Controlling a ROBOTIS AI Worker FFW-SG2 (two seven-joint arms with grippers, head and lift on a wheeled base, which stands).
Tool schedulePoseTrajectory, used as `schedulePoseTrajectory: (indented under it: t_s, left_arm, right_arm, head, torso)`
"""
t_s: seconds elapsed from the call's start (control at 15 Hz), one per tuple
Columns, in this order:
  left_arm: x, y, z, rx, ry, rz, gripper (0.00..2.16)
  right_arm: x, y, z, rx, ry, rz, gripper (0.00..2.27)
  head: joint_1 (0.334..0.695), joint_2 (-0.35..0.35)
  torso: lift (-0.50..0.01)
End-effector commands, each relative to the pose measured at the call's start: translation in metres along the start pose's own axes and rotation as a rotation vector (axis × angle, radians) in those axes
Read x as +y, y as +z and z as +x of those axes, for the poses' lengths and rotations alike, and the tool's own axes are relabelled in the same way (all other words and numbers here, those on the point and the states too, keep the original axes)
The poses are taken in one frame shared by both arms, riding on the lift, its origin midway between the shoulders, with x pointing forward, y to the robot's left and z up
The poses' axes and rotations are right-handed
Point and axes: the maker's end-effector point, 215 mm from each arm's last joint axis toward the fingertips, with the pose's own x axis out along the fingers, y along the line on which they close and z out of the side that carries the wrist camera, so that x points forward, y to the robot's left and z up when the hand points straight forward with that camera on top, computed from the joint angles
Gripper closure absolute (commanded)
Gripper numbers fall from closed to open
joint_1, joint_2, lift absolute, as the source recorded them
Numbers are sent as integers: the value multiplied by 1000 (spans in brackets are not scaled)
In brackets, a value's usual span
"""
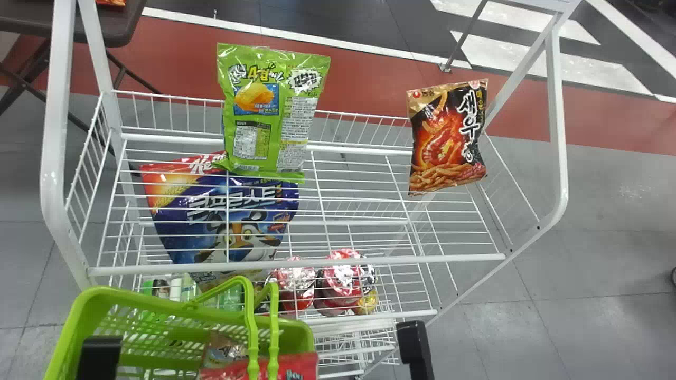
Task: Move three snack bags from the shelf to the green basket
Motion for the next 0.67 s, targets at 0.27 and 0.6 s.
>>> schedulePoseTrajectory:
  t_s: [0.27, 0.6]
  left_arm:
    - [-1, -2, 4, 9, -1, 1, 1754]
    - [0, -3, 6, 13, 3, 1, 1754]
  right_arm:
    - [15, 43, 8, -169, 141, 16, 2240]
    - [71, 15, 4, -48, 384, 86, 2236]
  head:
    - [695, -350]
    - [695, -350]
  torso:
    - [-43]
    - [-43]
